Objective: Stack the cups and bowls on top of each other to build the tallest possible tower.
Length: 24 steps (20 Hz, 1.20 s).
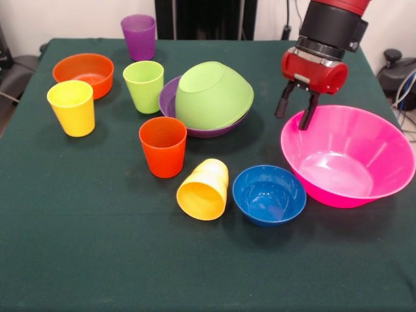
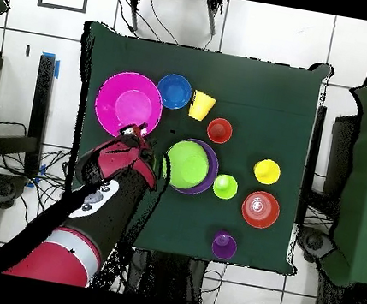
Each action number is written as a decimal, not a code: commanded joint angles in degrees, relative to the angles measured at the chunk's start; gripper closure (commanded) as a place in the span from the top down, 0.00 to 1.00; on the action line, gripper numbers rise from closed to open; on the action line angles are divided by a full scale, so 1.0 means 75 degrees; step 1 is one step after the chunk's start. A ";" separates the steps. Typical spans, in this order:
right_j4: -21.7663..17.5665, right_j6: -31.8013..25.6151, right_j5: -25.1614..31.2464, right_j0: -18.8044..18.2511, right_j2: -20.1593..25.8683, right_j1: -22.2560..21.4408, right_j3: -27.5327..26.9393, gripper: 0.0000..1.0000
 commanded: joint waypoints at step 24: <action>-0.0319 -0.0343 0.0228 -0.0300 0.1227 -0.0408 0.0076 1.00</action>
